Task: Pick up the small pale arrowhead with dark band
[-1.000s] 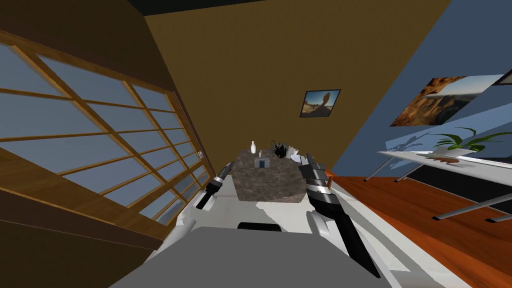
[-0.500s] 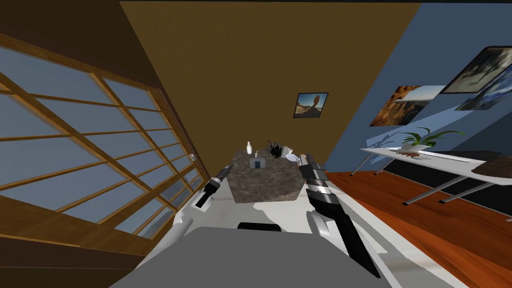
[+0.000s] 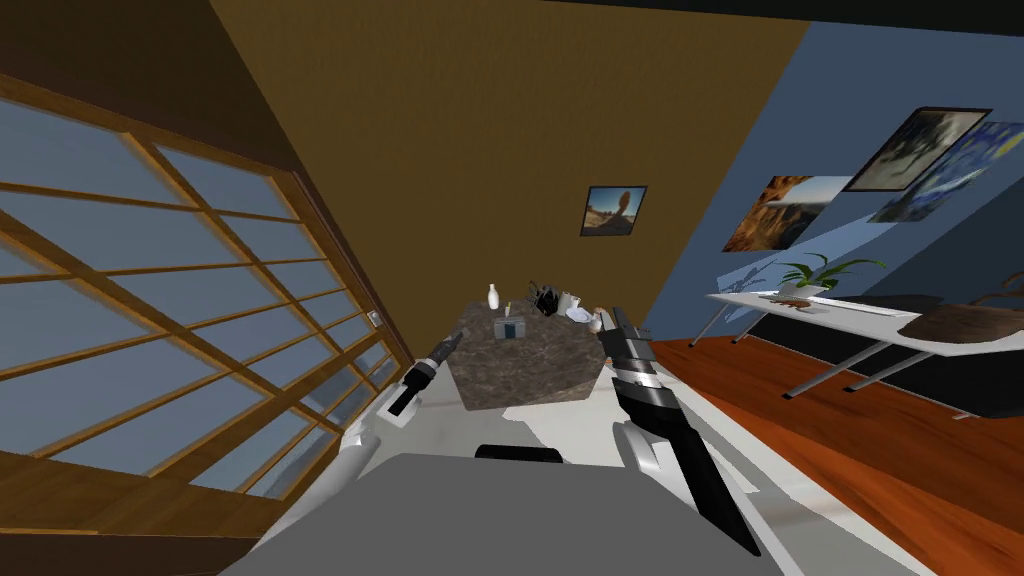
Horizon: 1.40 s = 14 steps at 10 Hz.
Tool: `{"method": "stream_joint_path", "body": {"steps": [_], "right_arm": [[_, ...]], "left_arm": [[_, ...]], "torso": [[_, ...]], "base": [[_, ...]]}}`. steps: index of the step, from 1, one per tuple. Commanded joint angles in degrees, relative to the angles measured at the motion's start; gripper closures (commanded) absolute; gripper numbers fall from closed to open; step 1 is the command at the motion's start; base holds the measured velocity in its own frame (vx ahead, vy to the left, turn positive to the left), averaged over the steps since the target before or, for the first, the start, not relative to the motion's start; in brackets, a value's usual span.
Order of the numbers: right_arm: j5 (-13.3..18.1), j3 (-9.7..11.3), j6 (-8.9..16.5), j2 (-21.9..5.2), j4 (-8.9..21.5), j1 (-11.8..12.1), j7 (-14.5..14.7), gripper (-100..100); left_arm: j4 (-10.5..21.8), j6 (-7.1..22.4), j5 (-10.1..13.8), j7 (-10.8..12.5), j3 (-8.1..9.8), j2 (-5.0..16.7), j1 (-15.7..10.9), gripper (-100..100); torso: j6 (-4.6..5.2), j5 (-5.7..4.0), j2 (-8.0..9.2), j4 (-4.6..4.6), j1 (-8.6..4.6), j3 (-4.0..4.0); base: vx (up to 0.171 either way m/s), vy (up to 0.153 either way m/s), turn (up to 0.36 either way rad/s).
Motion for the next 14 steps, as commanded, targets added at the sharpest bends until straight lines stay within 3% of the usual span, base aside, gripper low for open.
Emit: {"method": "stream_joint_path", "body": {"steps": [1,6,8,9,10,11,12,13,14], "right_arm": [[0.0,0.0,0.0,0.0,0.0,0.0,0.0,0],[0.0,0.0,0.0,0.0,0.0,0.0,0.0,0],[0.0,0.0,0.0,0.0,0.0,0.01,0.0,0],[0.0,0.0,0.0,0.0,0.0,0.0,0.0,0],[0.0,0.0,0.0,0.0,0.0,0.01,0.0,0],[0.0,0.0,0.0,0.0,0.0,0.0,0.0,0],[0.0,0.0,0.0,-0.01,0.0,-0.01,0.0,0],[0.0,0.0,0.0,-0.01,0.0,-0.01,0.0,0],[0.0,-0.01,0.0,0.0,0.0,0.0,0.0,0]], "left_arm": [[2.71,0.29,-0.94,-0.94,0.38,0.54,-0.55,-100],[11.12,2.96,-4.59,-3.4,1.73,4.41,-2.17,-100],[13.22,3.63,-5.56,-4.03,2.08,5.79,-2.8,-100],[12.14,3.36,-5.22,-3.89,1.95,5.17,-2.29,-100],[12.16,3.53,-5.27,-3.89,1.96,5.29,-2.28,0],[12.71,5.03,-5.27,-4.43,2.61,4.55,-3.24,-100],[13.05,5.94,-5.27,-4.75,3.0,4.11,-3.81,-100],[12.96,5.04,-5.28,-4.67,2.88,4.25,-3.34,-100],[13.0,5.23,-5.27,-4.79,2.94,4.19,-3.4,100]], "torso": [[0.0,0.0,0.0,0.0,0.0,0.0],[0.0,-0.02,-0.11,-0.02,-0.06,-0.06],[0.0,-0.01,-0.14,-0.03,-0.01,-0.08],[0.01,-0.01,-0.15,-0.03,-0.04,-0.09],[-0.02,0.0,-0.05,-0.02,0.0,-0.03],[-0.02,0.01,0.04,0.01,0.04,0.02],[0.04,0.02,0.11,0.03,0.14,0.06],[0.09,0.07,0.15,0.04,0.23,0.08],[0.05,0.07,0.09,0.02,0.16,0.05]], "base": [[0.024,-0.027,-0.09],[0.051,-0.038,-0.134],[0.064,-0.025,-0.116],[0.032,-0.012,-0.023],[0.006,-0.002,0.005],[-0.011,0.03,-0.232],[-0.031,0.057,-0.257],[-0.017,0.029,-0.043],[0.0,0.0,0.0]]}}
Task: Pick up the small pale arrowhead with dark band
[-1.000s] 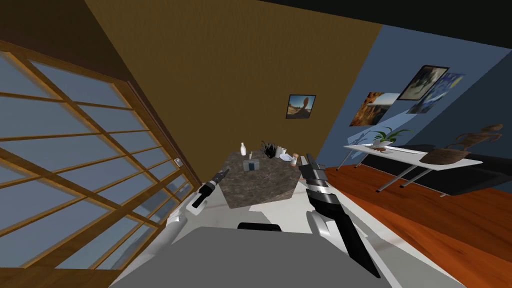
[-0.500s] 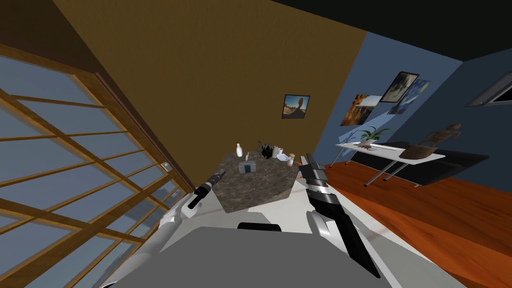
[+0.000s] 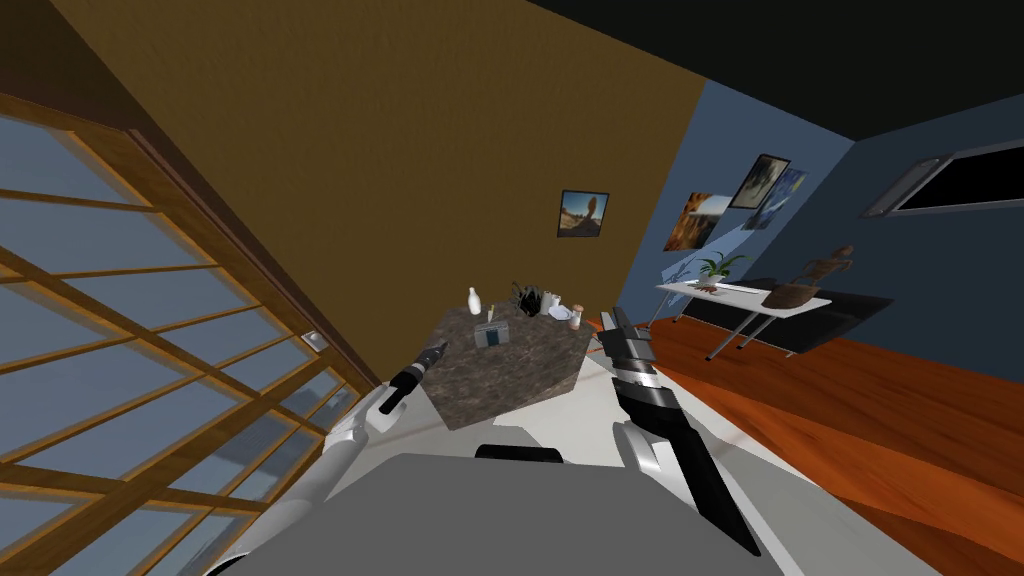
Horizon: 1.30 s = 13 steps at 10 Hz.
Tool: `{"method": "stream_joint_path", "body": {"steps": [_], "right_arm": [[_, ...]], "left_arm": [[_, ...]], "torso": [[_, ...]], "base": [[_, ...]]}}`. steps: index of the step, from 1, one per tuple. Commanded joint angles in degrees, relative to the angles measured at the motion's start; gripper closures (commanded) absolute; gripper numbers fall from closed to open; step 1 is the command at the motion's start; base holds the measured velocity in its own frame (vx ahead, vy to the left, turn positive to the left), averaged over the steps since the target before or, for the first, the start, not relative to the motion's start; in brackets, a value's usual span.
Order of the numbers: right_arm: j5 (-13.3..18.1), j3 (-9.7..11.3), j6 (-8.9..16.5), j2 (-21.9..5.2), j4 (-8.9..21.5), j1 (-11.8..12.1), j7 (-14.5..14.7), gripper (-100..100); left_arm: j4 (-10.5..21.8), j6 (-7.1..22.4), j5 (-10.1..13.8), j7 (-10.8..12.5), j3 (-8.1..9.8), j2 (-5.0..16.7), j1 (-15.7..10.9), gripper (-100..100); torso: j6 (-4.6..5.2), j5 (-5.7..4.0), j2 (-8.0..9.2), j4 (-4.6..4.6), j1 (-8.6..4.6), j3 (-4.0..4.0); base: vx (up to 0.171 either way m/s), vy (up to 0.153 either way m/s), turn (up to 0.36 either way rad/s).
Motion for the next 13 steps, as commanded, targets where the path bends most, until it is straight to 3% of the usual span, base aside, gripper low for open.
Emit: {"method": "stream_joint_path", "body": {"steps": [1,4,5,6,13], "right_arm": [[0.0,0.0,0.0,0.0,0.0,0.0,0.0,0],[0.0,0.0,0.0,0.0,0.0,0.0,0.0,0],[0.0,0.0,0.0,0.0,0.0,0.0,0.0,0],[0.0,0.0,0.0,0.0,0.0,0.0,0.0,0],[0.0,0.0,0.0,0.0,0.0,-0.01,0.0,0]], "left_arm": [[0.0,0.0,0.0,0.0,0.0,0.0,0.0,100],[0.0,0.0,0.0,0.0,0.0,0.0,0.0,100],[0.0,0.0,0.0,0.0,0.0,0.0,0.0,0],[0.13,-0.95,-1.0,-0.47,0.52,1.59,1.01,-100],[-0.39,-5.7,-6.02,-2.63,2.19,10.04,5.39,-100]], "torso": [[0.0,0.0,0.0,0.0,0.0,0.0],[0.0,-0.01,-0.04,-0.01,-0.04,-0.02],[0.0,-0.01,-0.04,-0.01,-0.04,-0.02],[0.0,-0.01,-0.04,-0.01,-0.04,-0.02],[-0.01,0.02,0.48,0.11,0.1,0.28]], "base": [[0.0,0.0,0.0],[0.0,0.0,0.0],[0.0,0.0,0.0],[-0.079,0.006,-0.035],[-0.143,0.015,-0.03]]}}
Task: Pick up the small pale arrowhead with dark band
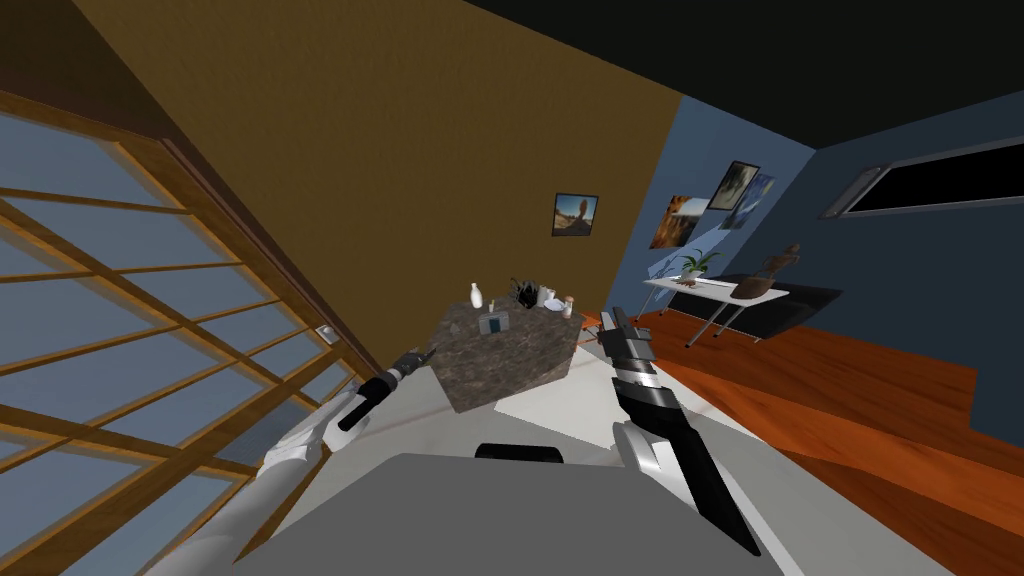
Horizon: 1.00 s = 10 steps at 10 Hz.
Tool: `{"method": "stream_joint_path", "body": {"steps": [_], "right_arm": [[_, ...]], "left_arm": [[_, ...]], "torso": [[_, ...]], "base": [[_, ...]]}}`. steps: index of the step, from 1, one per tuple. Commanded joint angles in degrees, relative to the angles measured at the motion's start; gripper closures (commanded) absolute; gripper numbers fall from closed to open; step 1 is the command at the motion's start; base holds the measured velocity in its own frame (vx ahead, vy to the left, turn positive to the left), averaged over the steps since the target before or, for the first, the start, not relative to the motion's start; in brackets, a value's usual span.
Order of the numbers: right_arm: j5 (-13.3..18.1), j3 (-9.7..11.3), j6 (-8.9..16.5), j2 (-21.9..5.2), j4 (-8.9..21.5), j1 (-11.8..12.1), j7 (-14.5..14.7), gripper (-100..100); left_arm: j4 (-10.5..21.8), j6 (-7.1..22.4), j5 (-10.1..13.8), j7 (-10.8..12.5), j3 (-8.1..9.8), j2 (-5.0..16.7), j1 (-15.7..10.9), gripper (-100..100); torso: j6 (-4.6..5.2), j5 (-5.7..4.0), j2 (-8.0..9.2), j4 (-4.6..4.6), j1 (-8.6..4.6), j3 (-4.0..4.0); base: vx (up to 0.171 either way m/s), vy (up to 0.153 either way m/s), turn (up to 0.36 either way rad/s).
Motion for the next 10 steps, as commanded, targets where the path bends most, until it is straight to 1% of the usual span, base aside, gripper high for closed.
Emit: {"method": "stream_joint_path", "body": {"steps": [1,2,3,4,5,6,7,8,10], "right_arm": [[0.0,0.0,0.0,0.0,0.0,0.0,0.0,0],[0.0,0.0,0.0,0.0,0.0,0.0,0.0,0],[0.0,0.0,0.0,0.0,0.0,0.0,0.0,0],[0.0,0.0,0.0,0.0,0.0,0.01,0.0,0],[0.0,0.0,0.0,0.0,0.0,0.02,0.0,0],[0.0,-0.01,0.0,-0.01,0.0,0.02,0.0,0],[0.0,-0.01,-0.01,-0.01,-0.01,0.03,0.0,0],[0.0,-0.01,-0.01,-0.01,-0.01,0.04,0.0,0],[0.0,-0.01,-0.01,-0.01,-0.01,0.03,0.0,0]], "left_arm": [[-0.57,-0.97,-0.97,-0.3,-0.14,1.78,0.57,-100],[-1.07,-1.36,-1.46,-0.4,-0.6,2.68,0.7,-100],[-1.25,-0.93,-1.29,0.43,-2.28,3.22,0.26,-100],[-1.16,-0.48,-1.07,1.06,-3.14,3.19,0.11,-100],[-1.07,0.09,-0.84,1.85,-4.18,3.07,0.01,-100],[-1.03,0.4,-0.73,2.29,-4.76,2.98,-0.02,-100],[-1.0,1.04,-0.52,3.18,-5.95,2.73,-0.07,-100],[-1.02,1.34,-0.44,3.6,-6.53,2.6,-0.11,-100],[-1.27,2.28,-0.17,4.98,-8.46,2.03,-0.36,-100]], "torso": [[0.0,0.0,0.0,0.0,0.0,0.0],[0.0,-0.01,-0.05,-0.01,-0.04,-0.03],[0.01,-0.02,-0.11,-0.02,-0.09,-0.06],[0.04,-0.01,-0.31,-0.06,-0.05,-0.17],[0.03,0.02,-0.59,-0.12,0.07,-0.33],[0.03,0.04,-0.79,-0.17,0.12,-0.45],[0.03,0.05,-0.96,-0.21,0.2,-0.55],[0.04,0.06,-1.14,-0.25,0.22,-0.65],[0.04,0.05,-1.12,-0.25,0.15,-0.65]], "base": [[-0.088,0.014,-0.025],[-0.074,0.001,-0.018],[-0.013,0.019,-0.076],[0.066,0.055,-0.077],[0.109,0.063,-0.068],[0.149,0.084,-0.065],[0.191,0.085,-0.081],[0.158,0.076,-0.06],[0.178,0.069,-0.104]]}}
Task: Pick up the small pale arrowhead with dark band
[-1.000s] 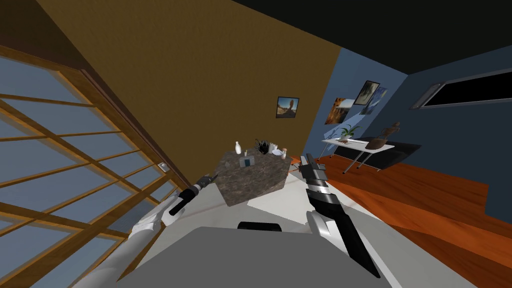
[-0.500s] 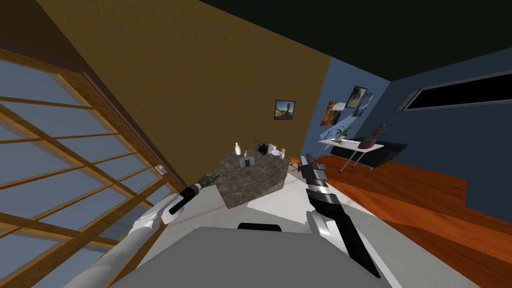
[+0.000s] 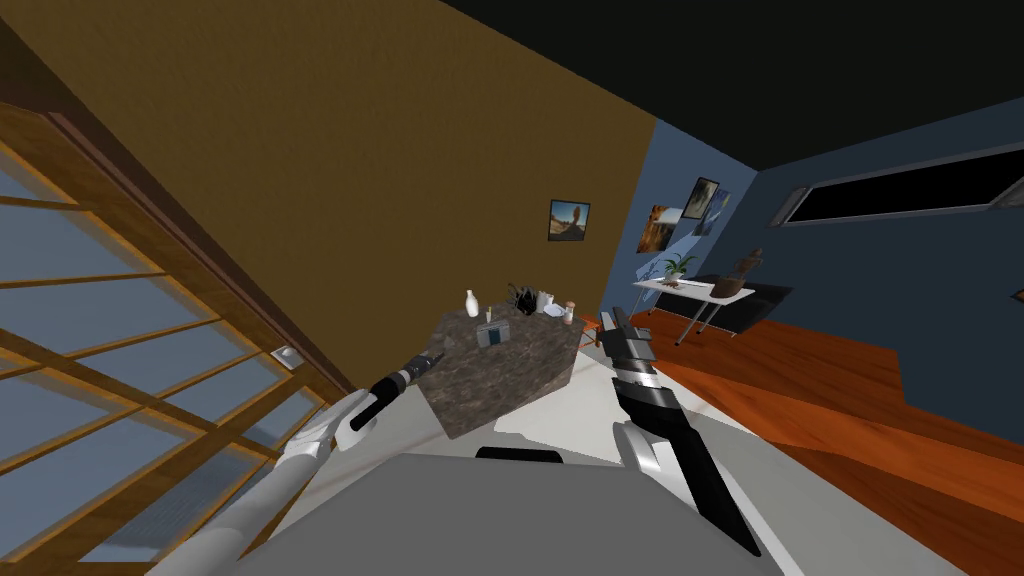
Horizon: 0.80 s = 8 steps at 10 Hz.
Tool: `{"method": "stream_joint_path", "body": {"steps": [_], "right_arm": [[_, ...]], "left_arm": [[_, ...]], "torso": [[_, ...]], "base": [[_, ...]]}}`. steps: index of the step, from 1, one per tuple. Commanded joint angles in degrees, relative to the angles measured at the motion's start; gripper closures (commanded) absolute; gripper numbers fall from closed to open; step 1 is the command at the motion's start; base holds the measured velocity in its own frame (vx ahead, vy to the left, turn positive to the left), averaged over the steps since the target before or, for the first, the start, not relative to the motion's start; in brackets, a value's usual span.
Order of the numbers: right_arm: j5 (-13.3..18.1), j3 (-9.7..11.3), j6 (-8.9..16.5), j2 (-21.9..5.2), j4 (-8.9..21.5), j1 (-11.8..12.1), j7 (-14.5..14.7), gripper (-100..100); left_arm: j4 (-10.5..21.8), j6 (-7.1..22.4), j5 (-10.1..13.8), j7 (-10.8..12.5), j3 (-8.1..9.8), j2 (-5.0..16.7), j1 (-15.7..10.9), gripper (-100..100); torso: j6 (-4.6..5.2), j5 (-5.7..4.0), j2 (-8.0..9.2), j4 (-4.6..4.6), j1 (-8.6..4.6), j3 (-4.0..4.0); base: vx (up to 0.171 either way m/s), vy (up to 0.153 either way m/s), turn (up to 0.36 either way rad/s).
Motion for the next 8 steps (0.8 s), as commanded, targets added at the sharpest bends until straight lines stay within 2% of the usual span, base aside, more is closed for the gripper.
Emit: {"method": "stream_joint_path", "body": {"steps": [1,2,3,4,5,6,7,8], "right_arm": [[0.0,0.0,0.0,0.0,0.0,0.0,0.0,0],[0.0,0.0,0.0,0.0,0.0,0.0,0.0,0],[0.0,0.0,0.0,0.01,0.0,-0.01,0.0,0],[0.0,0.01,0.0,0.01,0.0,-0.01,0.0,0],[0.0,0.0,0.0,0.01,0.0,0.0,0.0,0],[0.0,0.01,0.0,0.01,0.0,-0.01,0.0,0],[0.0,0.01,0.0,0.01,0.0,0.0,0.0,0],[0.0,0.01,0.0,0.01,0.0,-0.01,0.0,0]], "left_arm": [[-0.83,0.87,0.25,1.44,-1.48,-0.23,-0.13,-100],[-0.19,0.39,0.17,0.77,-0.83,-0.14,-0.2,-100],[-0.22,0.43,0.19,0.92,-0.92,-0.16,-0.25,0],[2.03,-1.84,3.05,-1.31,-3.78,1.26,-2.14,-100],[2.03,-1.84,4.14,-1.31,-4.59,1.26,-2.14,-100],[4.28,-4.11,6.17,-3.53,-6.59,2.67,-4.02,-100],[4.28,-4.11,7.87,-3.53,-8.27,2.67,-4.02,-100],[6.52,-6.38,9.63,-5.75,-9.95,4.09,-5.9,-100]], "torso": [[0.0,0.0,0.0,0.0,0.0,0.0],[0.02,-0.02,-0.08,-0.02,-0.15,-0.04],[-0.04,-0.05,0.23,0.03,-0.24,0.11],[-0.04,-0.06,0.51,0.1,-0.27,0.28],[-0.08,-0.08,0.46,0.1,-0.37,0.27],[-0.04,-0.1,0.45,0.09,-0.44,0.25],[-0.07,-0.11,0.38,0.08,-0.46,0.22],[-0.03,-0.11,0.39,0.07,-0.51,0.21]], "base": [[0.207,0.024,-0.15],[0.095,0.005,-0.034],[0.017,0.003,0.005],[0.065,-0.026,0.222],[0.074,-0.045,0.145],[0.093,-0.046,0.225],[0.086,-0.06,0.128],[0.104,-0.067,0.23]]}}
